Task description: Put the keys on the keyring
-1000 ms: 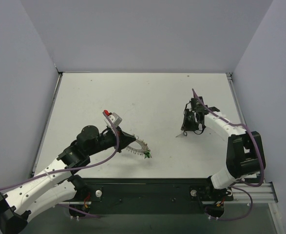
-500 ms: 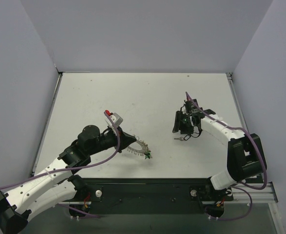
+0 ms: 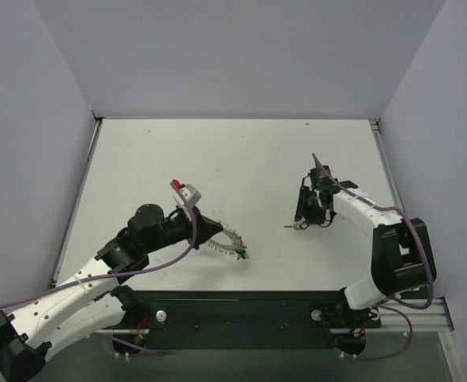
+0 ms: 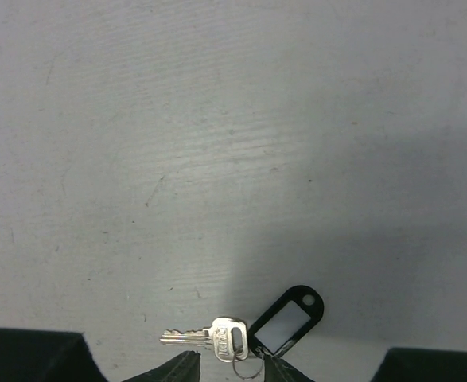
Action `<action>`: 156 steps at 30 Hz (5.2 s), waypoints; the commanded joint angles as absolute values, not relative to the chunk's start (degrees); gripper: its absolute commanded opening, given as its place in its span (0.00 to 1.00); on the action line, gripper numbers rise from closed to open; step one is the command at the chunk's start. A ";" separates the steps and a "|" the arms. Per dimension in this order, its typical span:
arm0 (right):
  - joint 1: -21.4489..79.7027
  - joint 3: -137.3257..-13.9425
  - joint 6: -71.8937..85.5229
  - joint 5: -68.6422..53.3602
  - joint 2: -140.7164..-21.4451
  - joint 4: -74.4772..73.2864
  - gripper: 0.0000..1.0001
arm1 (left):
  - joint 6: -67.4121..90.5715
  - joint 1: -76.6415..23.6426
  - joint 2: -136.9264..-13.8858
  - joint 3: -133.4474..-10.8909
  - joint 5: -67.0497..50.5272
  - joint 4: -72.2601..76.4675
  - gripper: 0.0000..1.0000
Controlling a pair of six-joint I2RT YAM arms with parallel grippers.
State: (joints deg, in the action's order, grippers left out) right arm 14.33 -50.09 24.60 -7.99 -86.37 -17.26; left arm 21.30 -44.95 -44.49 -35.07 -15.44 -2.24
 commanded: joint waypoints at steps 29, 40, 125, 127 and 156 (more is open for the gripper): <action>4.39 -43.15 36.38 -21.71 -90.53 -12.92 0.26 | 22.15 -45.00 -42.98 -33.84 -16.00 5.36 0.00; 4.31 -43.15 36.30 -21.01 -91.67 -11.51 0.04 | 22.24 -44.91 -42.63 -33.66 -16.00 5.01 0.00; 38.23 -69.96 -21.88 -70.14 -68.03 -36.03 0.00 | 0.27 -56.95 -43.59 -43.77 -19.25 -4.31 0.00; 38.76 -70.83 -23.11 -69.70 -68.47 -37.61 0.00 | -1.21 -58.09 -43.51 -43.07 -18.90 -2.12 0.00; 40.25 -74.27 -24.61 -61.88 -72.24 -43.15 0.00 | 0.35 -61.43 -45.18 -40.34 -18.37 9.23 0.00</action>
State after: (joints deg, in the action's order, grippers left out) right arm 39.62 -71.77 -24.10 -62.59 -71.53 -42.19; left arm 0.78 -60.84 -45.52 -37.34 -19.25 3.64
